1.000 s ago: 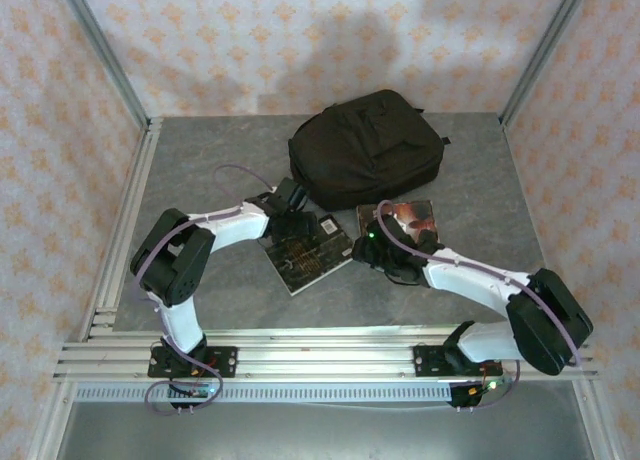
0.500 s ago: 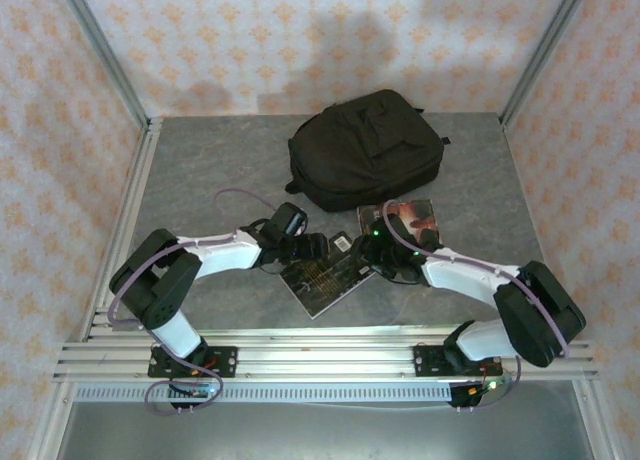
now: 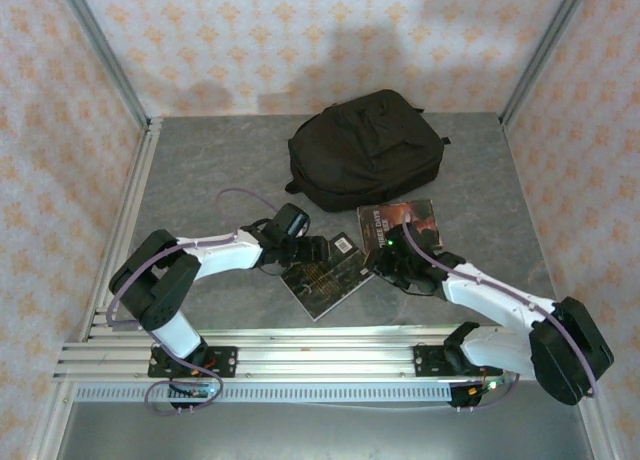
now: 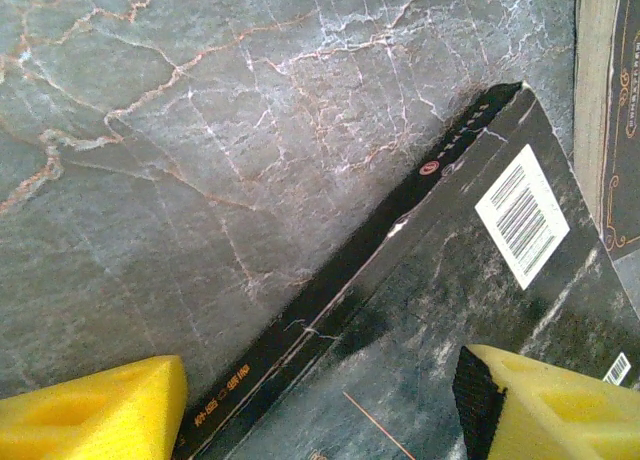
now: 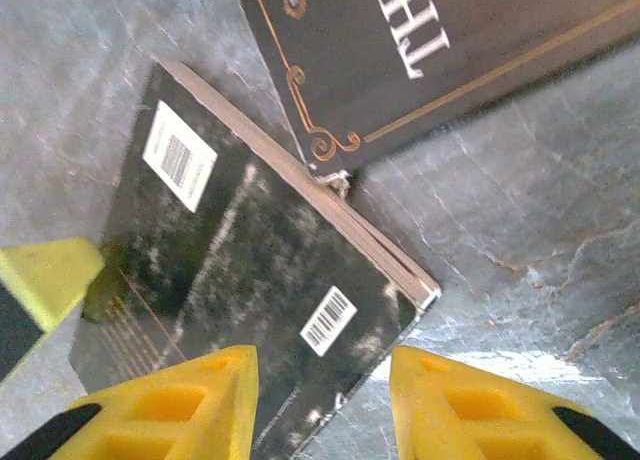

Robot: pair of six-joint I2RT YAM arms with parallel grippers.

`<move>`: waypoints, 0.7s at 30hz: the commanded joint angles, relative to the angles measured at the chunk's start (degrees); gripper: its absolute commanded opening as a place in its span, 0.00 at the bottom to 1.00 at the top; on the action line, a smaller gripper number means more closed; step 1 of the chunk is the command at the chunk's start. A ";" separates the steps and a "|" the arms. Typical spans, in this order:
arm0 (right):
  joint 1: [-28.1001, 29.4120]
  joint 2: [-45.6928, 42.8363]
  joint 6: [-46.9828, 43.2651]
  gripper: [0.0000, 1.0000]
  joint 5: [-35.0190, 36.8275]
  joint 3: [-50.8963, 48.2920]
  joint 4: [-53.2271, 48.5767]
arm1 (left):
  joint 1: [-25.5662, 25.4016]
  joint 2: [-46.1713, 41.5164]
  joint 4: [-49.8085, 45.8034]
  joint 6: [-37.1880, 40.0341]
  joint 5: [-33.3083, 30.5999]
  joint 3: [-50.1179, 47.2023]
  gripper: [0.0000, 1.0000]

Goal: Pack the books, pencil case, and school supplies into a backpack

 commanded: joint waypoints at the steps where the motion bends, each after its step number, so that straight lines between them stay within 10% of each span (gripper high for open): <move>1: -0.28 4.30 1.66 0.38 -3.74 -1.41 4.15 | -0.67 0.88 -5.12 0.85 1.80 0.79 0.72; 21: -2.99 30.35 -2.13 0.27 -8.87 17.48 14.77 | 0.03 -2.36 -4.24 -1.84 2.33 -3.52 0.72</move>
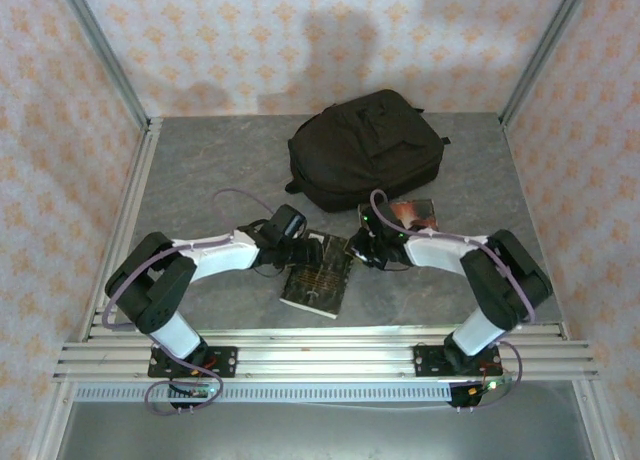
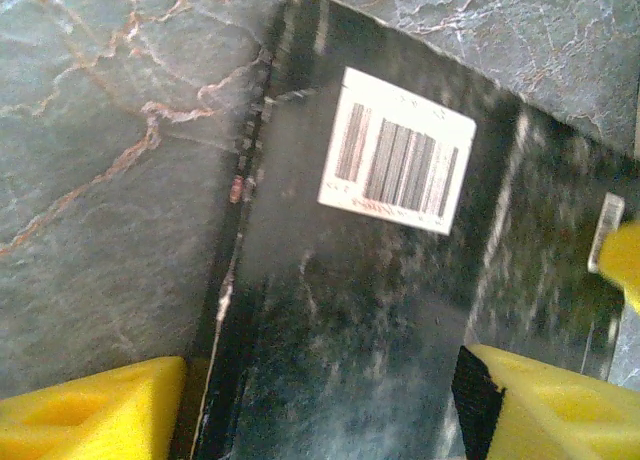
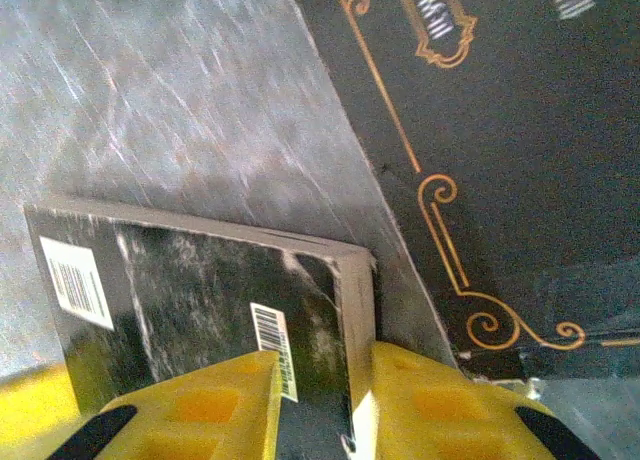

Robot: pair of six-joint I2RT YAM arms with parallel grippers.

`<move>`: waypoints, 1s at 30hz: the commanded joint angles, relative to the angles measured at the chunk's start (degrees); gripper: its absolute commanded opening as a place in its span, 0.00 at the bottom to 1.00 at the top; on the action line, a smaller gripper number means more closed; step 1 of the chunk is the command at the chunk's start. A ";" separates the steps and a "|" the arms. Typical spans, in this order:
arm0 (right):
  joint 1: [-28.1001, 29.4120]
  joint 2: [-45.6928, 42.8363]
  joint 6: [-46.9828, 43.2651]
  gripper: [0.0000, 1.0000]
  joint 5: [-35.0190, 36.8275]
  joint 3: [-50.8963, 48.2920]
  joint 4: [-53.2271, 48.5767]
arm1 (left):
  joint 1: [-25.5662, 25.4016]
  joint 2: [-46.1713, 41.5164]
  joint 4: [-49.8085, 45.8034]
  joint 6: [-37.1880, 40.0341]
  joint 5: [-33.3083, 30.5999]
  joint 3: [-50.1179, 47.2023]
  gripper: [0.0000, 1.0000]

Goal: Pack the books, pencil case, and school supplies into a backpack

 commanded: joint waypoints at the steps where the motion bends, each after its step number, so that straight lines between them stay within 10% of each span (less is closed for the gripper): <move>1: -1.08 3.63 -4.35 0.27 -1.91 4.45 3.34 | -0.65 -1.08 -1.08 -2.54 4.02 -2.61 0.72; 12: -2.88 -1.76 -12.40 0.55 0.64 3.79 -8.16 | 1.33 -2.21 4.12 -4.89 5.72 -5.99 0.72; 30: -0.16 2.80 -7.72 0.32 -11.68 -5.23 6.56 | 1.59 -0.64 9.69 -7.31 10.90 -6.38 0.70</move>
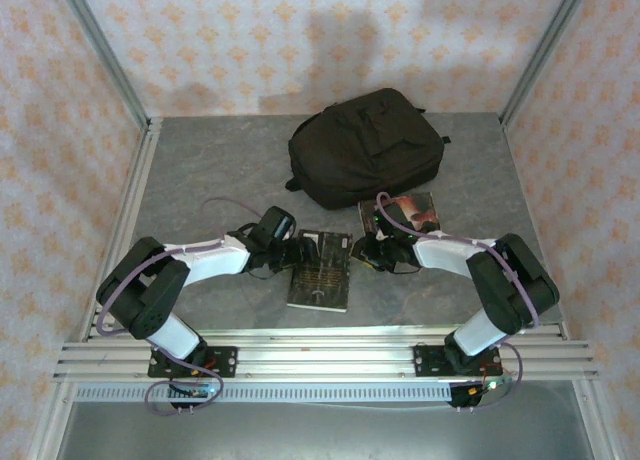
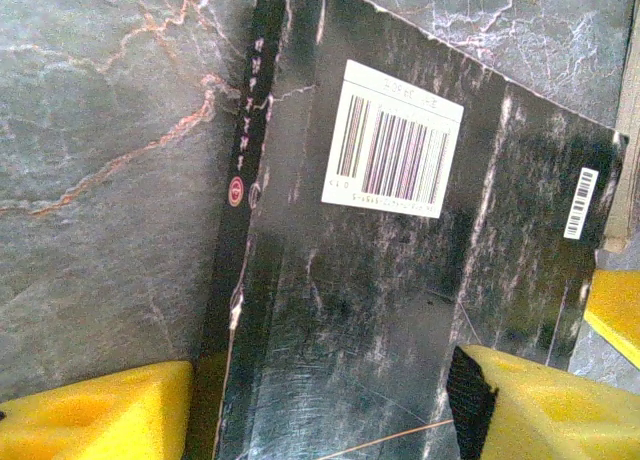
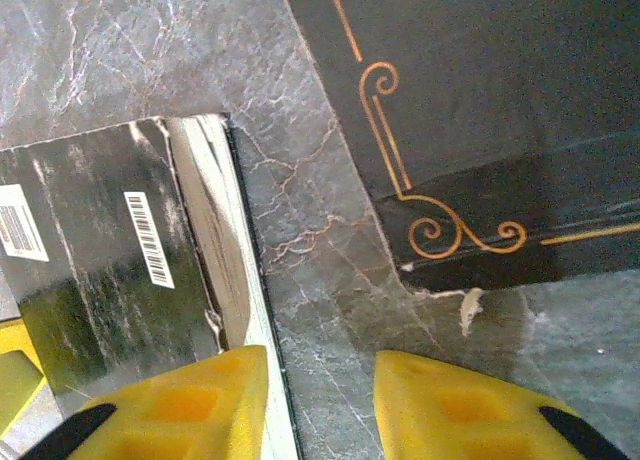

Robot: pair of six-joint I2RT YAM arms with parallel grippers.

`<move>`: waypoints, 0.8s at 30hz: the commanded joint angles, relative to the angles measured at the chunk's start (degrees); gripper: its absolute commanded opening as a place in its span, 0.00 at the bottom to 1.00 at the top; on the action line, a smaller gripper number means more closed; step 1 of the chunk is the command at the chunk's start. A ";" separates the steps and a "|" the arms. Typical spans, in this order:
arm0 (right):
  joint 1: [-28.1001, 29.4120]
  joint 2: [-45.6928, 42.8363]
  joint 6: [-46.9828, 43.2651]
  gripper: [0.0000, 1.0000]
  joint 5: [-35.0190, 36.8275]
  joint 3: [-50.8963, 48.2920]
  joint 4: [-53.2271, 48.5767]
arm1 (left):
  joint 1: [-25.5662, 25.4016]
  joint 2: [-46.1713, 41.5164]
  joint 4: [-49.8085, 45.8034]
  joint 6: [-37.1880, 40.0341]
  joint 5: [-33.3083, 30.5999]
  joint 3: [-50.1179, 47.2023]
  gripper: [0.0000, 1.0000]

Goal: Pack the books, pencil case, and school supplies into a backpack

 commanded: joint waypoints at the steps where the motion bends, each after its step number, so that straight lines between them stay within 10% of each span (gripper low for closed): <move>1: 3.08 5.28 0.88 0.31 -6.13 -0.90 7.76 | -1.12 1.47 3.75 -1.34 6.09 -1.53 0.70; 24: 3.58 -5.37 -2.89 0.35 -1.95 -0.46 -2.42 | -0.92 2.43 1.91 -0.80 5.23 -0.48 0.70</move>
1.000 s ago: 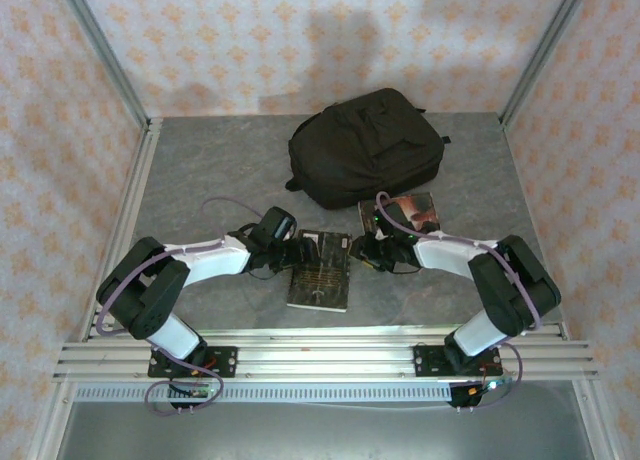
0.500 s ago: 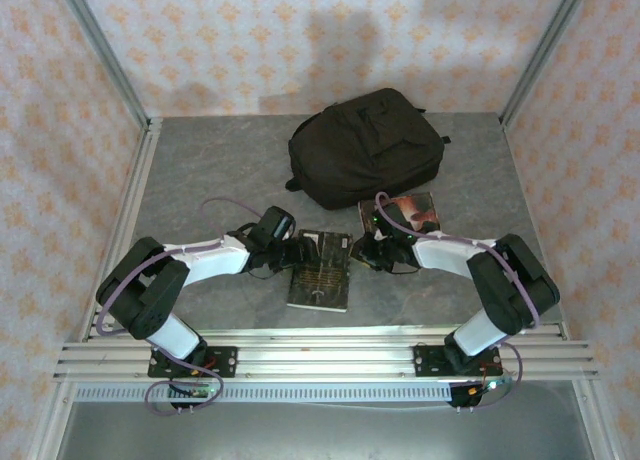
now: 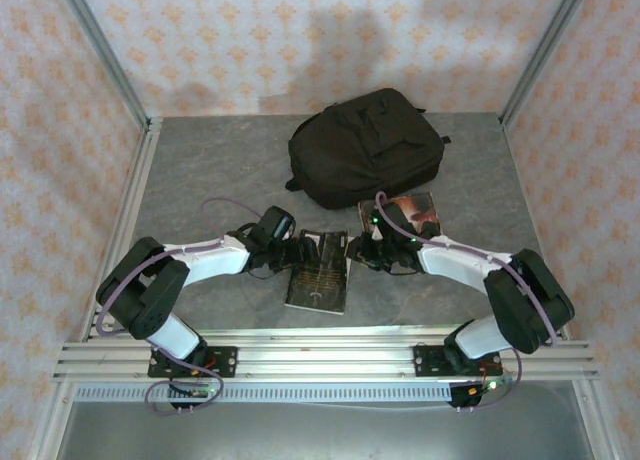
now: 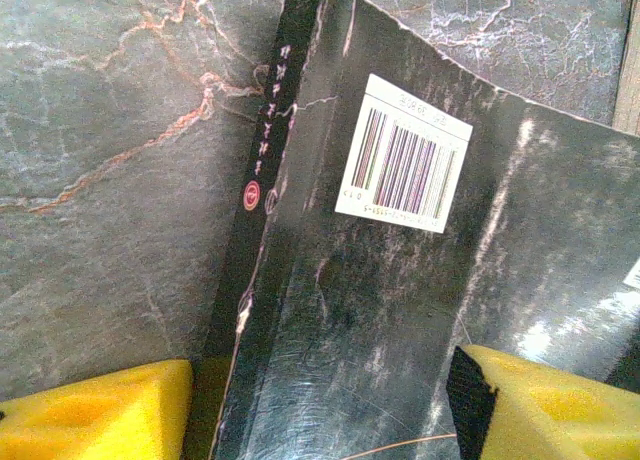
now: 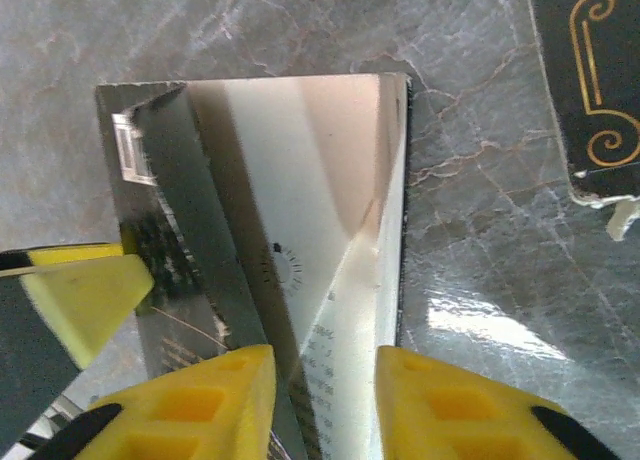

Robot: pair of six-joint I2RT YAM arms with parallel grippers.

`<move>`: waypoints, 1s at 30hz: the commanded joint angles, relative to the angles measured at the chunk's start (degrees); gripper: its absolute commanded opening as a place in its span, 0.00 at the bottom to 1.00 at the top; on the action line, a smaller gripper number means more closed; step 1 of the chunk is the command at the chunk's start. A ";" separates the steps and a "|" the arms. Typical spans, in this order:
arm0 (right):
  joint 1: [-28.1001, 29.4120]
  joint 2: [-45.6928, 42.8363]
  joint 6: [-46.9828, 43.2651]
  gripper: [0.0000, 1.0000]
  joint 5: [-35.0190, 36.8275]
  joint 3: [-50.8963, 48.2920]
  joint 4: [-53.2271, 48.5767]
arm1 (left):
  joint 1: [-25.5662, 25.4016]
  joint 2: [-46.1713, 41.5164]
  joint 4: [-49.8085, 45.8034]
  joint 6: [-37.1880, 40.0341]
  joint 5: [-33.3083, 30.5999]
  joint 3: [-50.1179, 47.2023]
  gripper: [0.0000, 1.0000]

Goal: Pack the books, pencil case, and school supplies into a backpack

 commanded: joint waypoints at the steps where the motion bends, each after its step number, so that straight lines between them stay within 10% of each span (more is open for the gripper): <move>1: 0.76 2.36 -0.77 0.35 -1.20 -0.37 0.19 | -0.96 2.55 1.95 -0.70 4.99 -0.53 0.70; 14: 0.76 -3.34 -3.66 0.22 11.91 0.10 -8.23 | -0.72 3.28 1.56 -0.44 5.16 0.11 0.70; 30: 4.11 2.67 -0.11 0.29 -0.39 -1.44 3.18 | -0.52 3.24 1.99 -0.35 5.51 -0.20 0.70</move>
